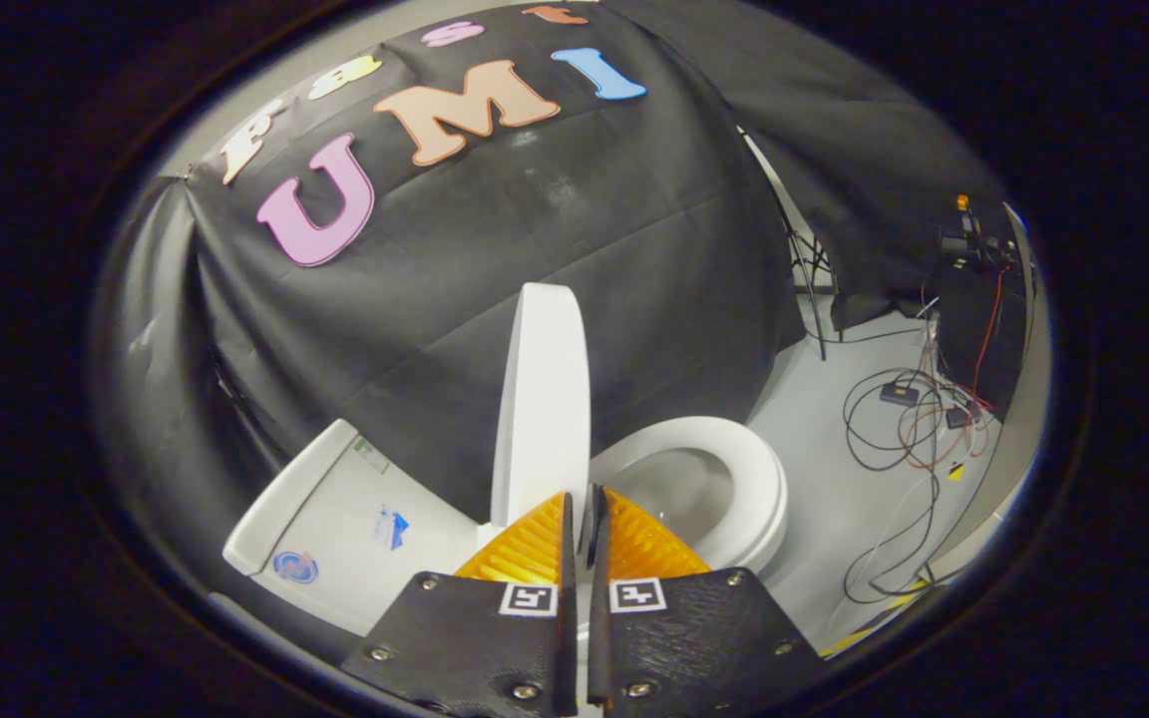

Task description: Open the toilet lid.

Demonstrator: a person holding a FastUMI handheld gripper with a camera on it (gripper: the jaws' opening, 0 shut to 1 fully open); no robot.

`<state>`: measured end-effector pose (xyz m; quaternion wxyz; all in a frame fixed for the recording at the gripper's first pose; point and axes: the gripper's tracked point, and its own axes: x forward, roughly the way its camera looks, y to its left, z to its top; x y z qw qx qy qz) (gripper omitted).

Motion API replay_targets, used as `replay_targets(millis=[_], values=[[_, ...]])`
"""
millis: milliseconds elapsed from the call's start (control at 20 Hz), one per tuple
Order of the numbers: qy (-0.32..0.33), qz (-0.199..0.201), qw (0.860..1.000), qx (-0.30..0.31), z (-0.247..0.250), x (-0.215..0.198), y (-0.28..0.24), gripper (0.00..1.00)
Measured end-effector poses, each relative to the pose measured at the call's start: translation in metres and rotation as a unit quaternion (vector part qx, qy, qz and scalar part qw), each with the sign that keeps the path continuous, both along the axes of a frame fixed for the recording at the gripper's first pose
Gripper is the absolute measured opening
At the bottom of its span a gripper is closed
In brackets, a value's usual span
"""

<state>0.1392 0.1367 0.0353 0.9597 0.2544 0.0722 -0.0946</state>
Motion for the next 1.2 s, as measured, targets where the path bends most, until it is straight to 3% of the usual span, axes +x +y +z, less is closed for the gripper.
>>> replay_targets(millis=[600,750,1200], values=[[-0.001,-0.008,1.0,-0.03,0.025,-0.004,0.046,0.05],[0.035,-0.015,0.997,-0.072,0.014,-0.005,0.065,0.05],[0.022,0.002,0.993,-0.12,0.035,-0.004,0.122,0.05]])
